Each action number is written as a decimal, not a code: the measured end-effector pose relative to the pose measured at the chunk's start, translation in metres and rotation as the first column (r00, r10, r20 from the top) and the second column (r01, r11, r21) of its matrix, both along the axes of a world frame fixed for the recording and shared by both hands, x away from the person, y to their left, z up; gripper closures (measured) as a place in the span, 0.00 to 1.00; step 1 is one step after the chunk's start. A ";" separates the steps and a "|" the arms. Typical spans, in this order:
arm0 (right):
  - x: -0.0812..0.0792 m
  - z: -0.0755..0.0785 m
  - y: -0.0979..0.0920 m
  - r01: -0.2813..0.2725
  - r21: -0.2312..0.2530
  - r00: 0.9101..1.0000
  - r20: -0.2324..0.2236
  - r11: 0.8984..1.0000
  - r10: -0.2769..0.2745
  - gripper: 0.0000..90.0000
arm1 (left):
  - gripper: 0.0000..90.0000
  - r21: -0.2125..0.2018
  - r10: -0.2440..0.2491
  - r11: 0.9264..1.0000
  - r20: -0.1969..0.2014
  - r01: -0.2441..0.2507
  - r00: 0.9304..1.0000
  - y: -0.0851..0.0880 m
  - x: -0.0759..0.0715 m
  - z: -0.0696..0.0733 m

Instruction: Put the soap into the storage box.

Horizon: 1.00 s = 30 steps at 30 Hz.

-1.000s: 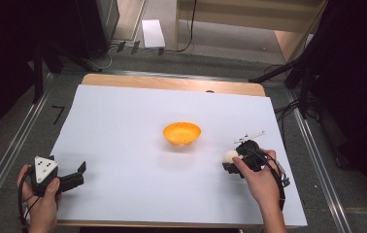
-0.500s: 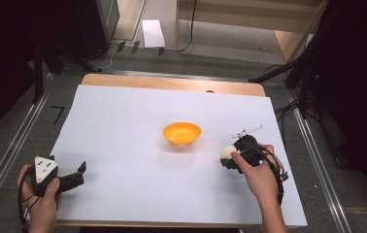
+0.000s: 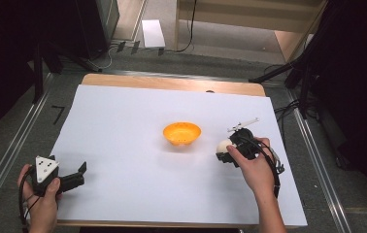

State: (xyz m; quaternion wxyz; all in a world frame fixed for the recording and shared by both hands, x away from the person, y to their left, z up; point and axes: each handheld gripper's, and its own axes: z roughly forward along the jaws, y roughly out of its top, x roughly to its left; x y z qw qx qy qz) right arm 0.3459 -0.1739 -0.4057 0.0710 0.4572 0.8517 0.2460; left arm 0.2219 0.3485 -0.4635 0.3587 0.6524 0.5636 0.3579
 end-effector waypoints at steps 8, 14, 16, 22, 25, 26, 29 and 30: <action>0.006 0.005 0.011 -0.025 0.007 1.000 0.000 1.000 0.025 0.28 | 0.00 0.004 0.003 1.000 -0.007 -0.003 1.000 0.000 0.001 0.000; 0.011 0.011 0.016 -0.030 0.012 1.000 0.007 0.999 0.030 0.28 | 0.00 0.009 0.005 1.000 -0.008 -0.005 1.000 0.000 0.000 0.000; 0.012 0.013 0.018 -0.038 0.026 0.999 -0.002 0.999 0.038 0.28 | 0.00 0.010 0.005 1.000 -0.008 -0.004 1.000 -0.001 0.001 0.000; 0.017 0.016 0.025 -0.044 0.024 0.999 0.016 0.999 0.043 0.28 | 0.00 0.011 0.005 1.000 -0.009 -0.005 1.000 -0.001 0.001 0.000; 0.021 0.018 0.029 -0.055 0.022 0.998 0.021 0.998 0.055 0.28 | 0.00 0.010 0.006 1.000 -0.011 -0.006 1.000 -0.001 0.001 0.000; 0.021 0.018 0.029 -0.055 0.022 0.998 0.021 0.998 0.055 0.28 | 0.00 0.010 0.006 1.000 -0.011 -0.006 1.000 -0.001 0.001 0.000; 0.022 0.020 0.032 -0.051 0.019 0.999 0.016 0.998 0.051 0.28 | 0.00 0.008 0.005 1.000 -0.011 -0.005 1.000 -0.001 0.001 0.000; 0.024 0.022 0.035 -0.055 0.026 0.998 0.018 0.998 0.054 0.28 | 0.00 0.010 0.005 1.000 -0.012 -0.005 1.000 -0.001 0.001 0.000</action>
